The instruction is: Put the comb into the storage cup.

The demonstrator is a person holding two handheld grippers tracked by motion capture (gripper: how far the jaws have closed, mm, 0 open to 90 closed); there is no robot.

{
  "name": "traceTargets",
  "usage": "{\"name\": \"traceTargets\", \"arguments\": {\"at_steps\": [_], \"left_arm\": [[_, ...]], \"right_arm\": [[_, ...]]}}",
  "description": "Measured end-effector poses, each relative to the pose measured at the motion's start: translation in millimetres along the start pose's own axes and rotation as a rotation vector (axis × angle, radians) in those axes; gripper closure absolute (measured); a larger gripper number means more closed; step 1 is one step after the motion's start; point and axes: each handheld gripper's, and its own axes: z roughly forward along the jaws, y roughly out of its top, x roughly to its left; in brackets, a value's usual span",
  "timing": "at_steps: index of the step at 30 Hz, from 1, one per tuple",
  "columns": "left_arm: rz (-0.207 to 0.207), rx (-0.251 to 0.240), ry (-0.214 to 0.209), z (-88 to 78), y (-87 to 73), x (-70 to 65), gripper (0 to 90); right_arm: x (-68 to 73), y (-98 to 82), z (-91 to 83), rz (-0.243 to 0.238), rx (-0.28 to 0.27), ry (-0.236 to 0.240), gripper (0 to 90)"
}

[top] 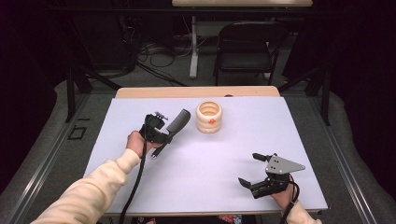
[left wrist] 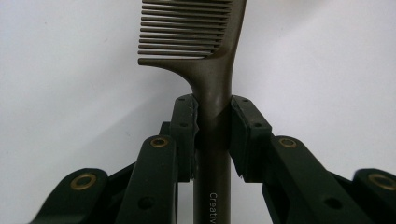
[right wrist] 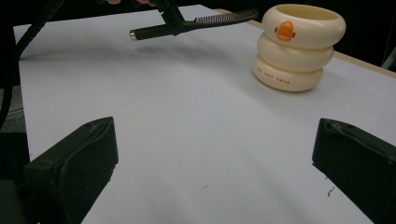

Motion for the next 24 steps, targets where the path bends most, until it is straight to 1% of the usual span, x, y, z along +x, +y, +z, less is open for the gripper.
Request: {"name": "traceTargets", "arguments": {"at_steps": [2,5,6,8,10,13,16,19,21,24], "left_arm": [[-0.004,-0.019,-0.003,-1.4,-0.8,-0.2,72.7],[0.002,-0.039,-0.005,-3.5,-1.7,0.0,72.7],[-0.005,-0.049,-0.009,-3.7,-2.0,-0.5,72.7],[-0.006,-0.064,-0.013,-3.9,-2.6,-0.8,72.7],[0.000,-0.070,-0.014,-4.7,-2.8,-1.1,72.7],[0.000,-0.099,-0.018,-5.7,-3.1,-2.1,72.7],[0.002,-0.134,-0.019,-7.3,-3.3,-2.8,72.7],[0.004,-0.178,-0.018,-9.5,-3.7,-3.0,72.7],[-0.004,-0.213,-0.021,-11.0,-4.2,-3.4,72.7],[-0.003,-0.252,-0.021,-12.9,-4.8,-2.4,72.7]], "right_arm": [[0.0,-0.1,0.2,0.001,-0.003,0.000,0.0],[0.0,0.0,0.0,0.000,0.000,0.000,0.0],[0.0,-0.1,0.2,0.001,-0.003,0.000,0.0],[-0.2,0.0,-0.1,0.001,0.002,0.001,0.0],[-0.1,0.1,-0.2,0.001,0.004,0.001,0.0],[-0.2,0.1,-0.1,0.000,0.004,0.001,0.0],[-0.1,-0.1,0.2,0.000,-0.003,0.000,0.0],[-0.3,0.0,0.1,0.003,0.003,0.000,0.0],[-0.3,0.0,0.2,0.002,0.004,0.000,0.0],[-0.8,-0.5,0.9,0.009,0.003,0.002,0.0]]}}
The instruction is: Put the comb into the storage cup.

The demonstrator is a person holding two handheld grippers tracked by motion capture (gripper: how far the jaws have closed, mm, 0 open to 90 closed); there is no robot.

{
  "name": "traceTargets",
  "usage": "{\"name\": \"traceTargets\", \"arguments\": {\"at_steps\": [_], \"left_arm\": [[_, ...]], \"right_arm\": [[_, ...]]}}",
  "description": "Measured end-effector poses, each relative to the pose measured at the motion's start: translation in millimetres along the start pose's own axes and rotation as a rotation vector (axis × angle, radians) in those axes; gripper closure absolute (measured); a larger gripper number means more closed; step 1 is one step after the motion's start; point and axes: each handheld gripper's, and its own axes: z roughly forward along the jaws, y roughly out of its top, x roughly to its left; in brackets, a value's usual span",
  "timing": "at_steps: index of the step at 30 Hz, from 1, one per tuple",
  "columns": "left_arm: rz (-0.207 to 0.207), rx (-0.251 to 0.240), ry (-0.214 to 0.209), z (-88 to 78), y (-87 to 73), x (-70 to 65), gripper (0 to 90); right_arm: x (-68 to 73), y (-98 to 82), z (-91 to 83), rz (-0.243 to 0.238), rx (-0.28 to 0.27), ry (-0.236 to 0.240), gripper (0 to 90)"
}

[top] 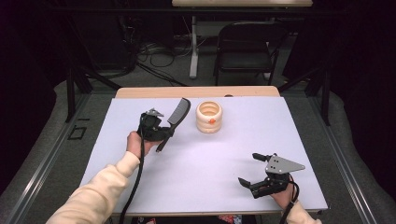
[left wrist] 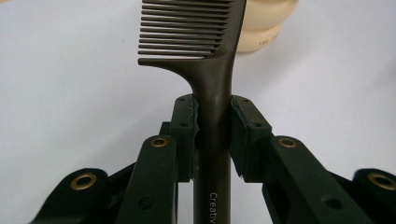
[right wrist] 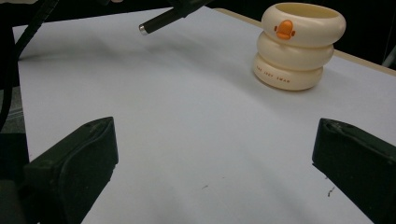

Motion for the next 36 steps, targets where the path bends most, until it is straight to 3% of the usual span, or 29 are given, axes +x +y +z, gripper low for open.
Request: {"name": "traceTargets", "arguments": {"at_steps": [21,36], "left_arm": [[-0.006,-0.137,-0.018,5.9,5.7,0.2,72.8],[-0.005,-0.195,-0.011,10.0,12.1,1.3,72.8]], "right_arm": [[-1.5,-0.8,1.9,0.017,0.002,0.012,0.0],[-3.1,-1.2,2.4,0.029,0.005,0.009,0.0]]}}
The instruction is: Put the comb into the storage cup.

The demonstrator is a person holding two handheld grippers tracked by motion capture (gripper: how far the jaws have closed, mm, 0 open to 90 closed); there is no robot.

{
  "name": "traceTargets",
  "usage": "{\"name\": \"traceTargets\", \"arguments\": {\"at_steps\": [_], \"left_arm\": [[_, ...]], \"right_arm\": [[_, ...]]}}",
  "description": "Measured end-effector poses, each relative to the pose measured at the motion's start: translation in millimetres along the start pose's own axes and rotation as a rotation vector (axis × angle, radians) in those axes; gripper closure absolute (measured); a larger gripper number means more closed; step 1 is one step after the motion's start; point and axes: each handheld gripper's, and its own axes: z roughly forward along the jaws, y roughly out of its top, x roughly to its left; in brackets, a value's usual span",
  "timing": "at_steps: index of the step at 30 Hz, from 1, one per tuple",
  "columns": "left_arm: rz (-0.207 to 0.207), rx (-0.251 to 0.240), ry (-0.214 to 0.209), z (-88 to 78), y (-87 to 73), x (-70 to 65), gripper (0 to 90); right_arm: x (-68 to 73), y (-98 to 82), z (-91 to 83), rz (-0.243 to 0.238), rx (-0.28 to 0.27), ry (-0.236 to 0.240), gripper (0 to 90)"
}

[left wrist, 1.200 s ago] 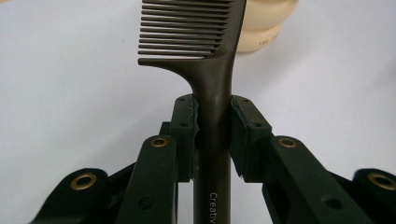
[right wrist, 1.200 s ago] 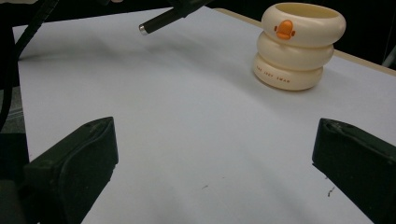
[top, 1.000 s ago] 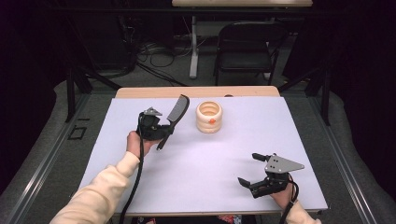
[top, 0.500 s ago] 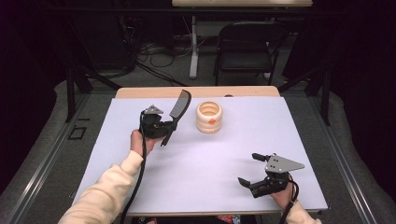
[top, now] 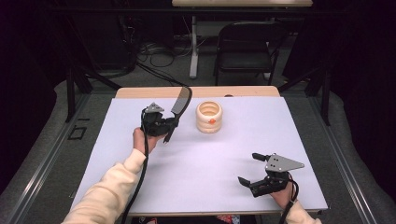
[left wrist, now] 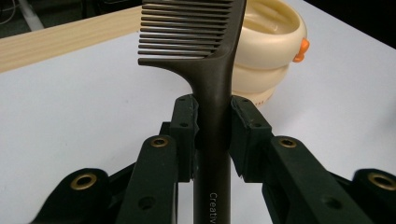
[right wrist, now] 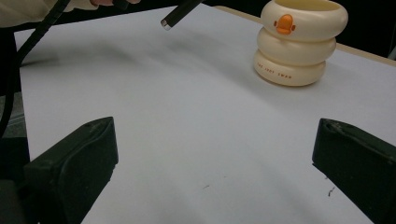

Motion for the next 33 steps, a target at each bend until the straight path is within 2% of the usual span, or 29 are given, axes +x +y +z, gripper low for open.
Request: {"name": "traceTargets", "arguments": {"at_steps": [20,33], "left_arm": [[0.021,-0.053,0.001,9.6,21.3,-5.3,72.8],[0.039,-0.066,-0.016,18.2,31.3,-11.2,72.8]], "right_arm": [[-0.6,-0.4,1.9,0.004,0.010,0.000,0.0],[-0.7,-0.5,1.9,0.004,0.010,0.001,0.0]]}}
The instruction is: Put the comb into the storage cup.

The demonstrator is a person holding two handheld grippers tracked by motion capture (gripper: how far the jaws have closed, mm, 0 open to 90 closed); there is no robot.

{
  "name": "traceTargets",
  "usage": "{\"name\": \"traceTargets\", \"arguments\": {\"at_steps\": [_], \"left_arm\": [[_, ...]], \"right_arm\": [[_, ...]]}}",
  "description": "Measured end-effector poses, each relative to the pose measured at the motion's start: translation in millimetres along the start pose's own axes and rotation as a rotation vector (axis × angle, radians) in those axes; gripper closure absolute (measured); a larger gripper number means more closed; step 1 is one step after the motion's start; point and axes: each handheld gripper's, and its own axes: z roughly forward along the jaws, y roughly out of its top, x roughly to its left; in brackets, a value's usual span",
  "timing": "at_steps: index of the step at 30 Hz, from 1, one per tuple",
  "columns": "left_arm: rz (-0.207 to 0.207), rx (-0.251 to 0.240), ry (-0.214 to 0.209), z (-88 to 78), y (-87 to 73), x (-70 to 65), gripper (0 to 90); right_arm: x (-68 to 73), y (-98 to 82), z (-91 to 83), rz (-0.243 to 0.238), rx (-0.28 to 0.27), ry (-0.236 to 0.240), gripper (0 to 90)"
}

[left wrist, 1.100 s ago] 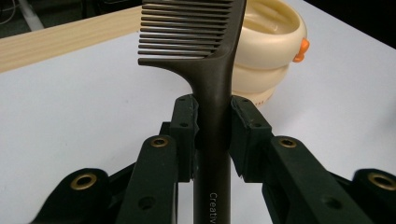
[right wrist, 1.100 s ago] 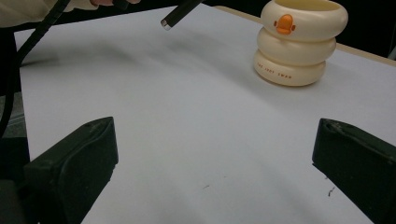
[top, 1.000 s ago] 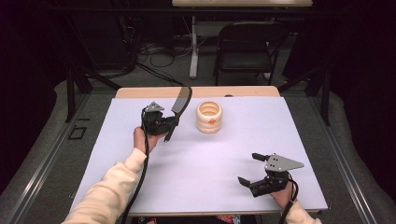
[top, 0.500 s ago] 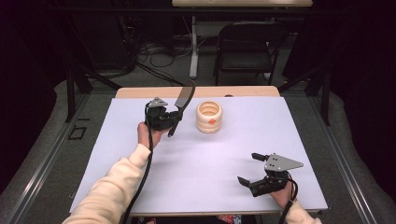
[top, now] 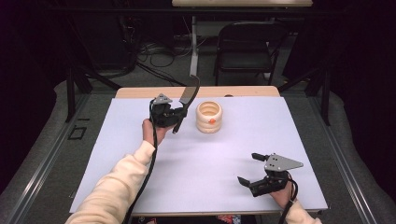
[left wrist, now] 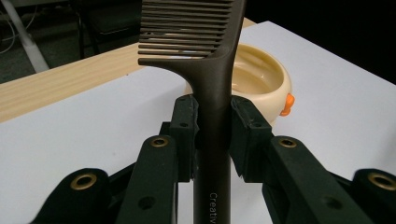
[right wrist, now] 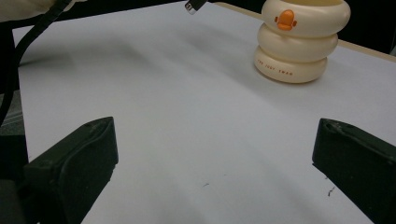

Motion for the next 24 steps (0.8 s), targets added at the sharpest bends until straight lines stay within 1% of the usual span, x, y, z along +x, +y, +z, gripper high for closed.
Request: {"name": "traceTargets", "arguments": {"at_steps": [2,9,16,20,22,24], "left_arm": [[-0.004,-0.005,-0.004,1.0,1.1,-0.7,72.7],[-0.001,-0.014,-0.007,3.1,5.4,-1.9,72.8],[-0.013,-0.026,-0.011,5.7,8.3,-2.1,72.8],[-0.012,-0.034,-0.010,6.1,11.8,-3.1,72.8],[-0.004,-0.037,-0.013,6.6,13.4,-3.9,72.8],[-0.006,-0.041,-0.017,7.6,14.7,-4.9,72.8]], "right_arm": [[0.1,0.1,0.0,-0.001,0.000,0.001,0.0],[0.1,0.0,-0.1,-0.001,-0.001,0.001,0.0],[-0.1,-0.1,0.2,0.001,0.000,0.002,0.0],[-0.1,-0.1,0.0,0.002,0.001,0.001,0.0],[-0.2,-0.1,-0.2,0.001,0.000,0.001,0.0],[-0.3,0.0,-0.5,0.000,-0.001,0.000,0.0]]}}
